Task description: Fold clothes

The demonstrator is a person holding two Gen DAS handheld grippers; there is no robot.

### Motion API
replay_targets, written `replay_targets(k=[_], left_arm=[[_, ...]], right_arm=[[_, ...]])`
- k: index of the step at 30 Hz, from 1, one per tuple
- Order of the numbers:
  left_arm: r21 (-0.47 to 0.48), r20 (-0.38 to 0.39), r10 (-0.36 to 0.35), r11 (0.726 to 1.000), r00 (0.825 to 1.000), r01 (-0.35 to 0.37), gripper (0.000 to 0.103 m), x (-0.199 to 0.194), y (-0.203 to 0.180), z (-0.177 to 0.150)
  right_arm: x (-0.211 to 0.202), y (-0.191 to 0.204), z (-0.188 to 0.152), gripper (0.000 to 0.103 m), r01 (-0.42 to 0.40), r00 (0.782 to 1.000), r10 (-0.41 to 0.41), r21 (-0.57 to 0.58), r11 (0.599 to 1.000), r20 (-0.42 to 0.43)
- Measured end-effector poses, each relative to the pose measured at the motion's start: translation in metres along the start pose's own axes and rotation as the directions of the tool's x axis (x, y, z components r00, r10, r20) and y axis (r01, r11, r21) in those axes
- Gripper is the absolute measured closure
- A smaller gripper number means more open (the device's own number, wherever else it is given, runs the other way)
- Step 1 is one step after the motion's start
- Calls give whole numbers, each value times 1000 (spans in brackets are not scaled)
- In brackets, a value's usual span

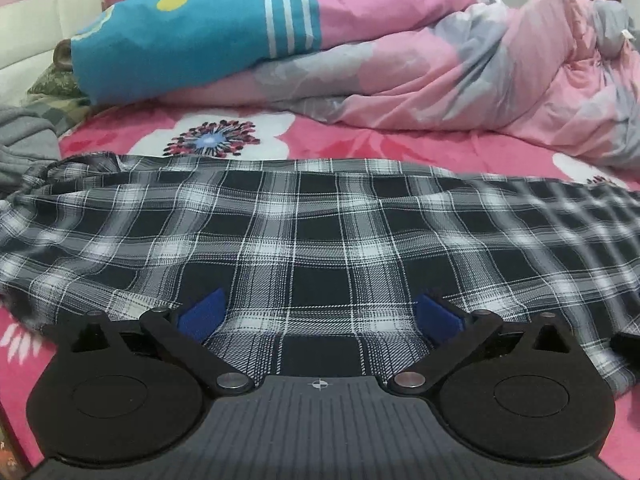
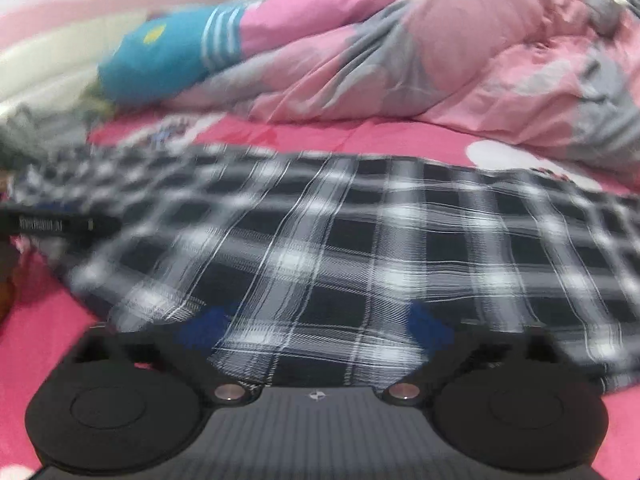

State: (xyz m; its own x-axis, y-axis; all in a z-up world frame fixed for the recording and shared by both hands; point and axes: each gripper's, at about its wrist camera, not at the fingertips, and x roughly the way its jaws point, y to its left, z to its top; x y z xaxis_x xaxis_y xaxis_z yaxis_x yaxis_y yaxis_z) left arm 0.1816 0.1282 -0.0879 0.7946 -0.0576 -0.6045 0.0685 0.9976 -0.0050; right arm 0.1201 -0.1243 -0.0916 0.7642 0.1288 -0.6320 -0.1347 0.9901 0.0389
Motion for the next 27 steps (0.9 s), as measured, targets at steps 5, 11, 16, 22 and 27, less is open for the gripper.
replay_targets(k=[5,11,16,22,27], left_arm=[[-19,-3,-14,1000,1000,14,0,-1,3,1],[-41,-11,-26,999,1000,26,0,0,4,3],[-46,-17,-25,999,1000,24,0,2,3,4],[-42,-16,-22,999,1000,21,0,1,2,2],[-42,-16,-22,999,1000,21,0,1,2,2]], right_arm=[[-5,7,14,0,63,997,-61,41,997,-41],[0,29,22,0,72,997,-73,109,991,7],[11,46,10,0,129,991,-127,59,990,-39],[-10,50,-2,0,138,989,-136,56,989,-53],[-28,61,6,0,145,989,-144,38,989,-30]])
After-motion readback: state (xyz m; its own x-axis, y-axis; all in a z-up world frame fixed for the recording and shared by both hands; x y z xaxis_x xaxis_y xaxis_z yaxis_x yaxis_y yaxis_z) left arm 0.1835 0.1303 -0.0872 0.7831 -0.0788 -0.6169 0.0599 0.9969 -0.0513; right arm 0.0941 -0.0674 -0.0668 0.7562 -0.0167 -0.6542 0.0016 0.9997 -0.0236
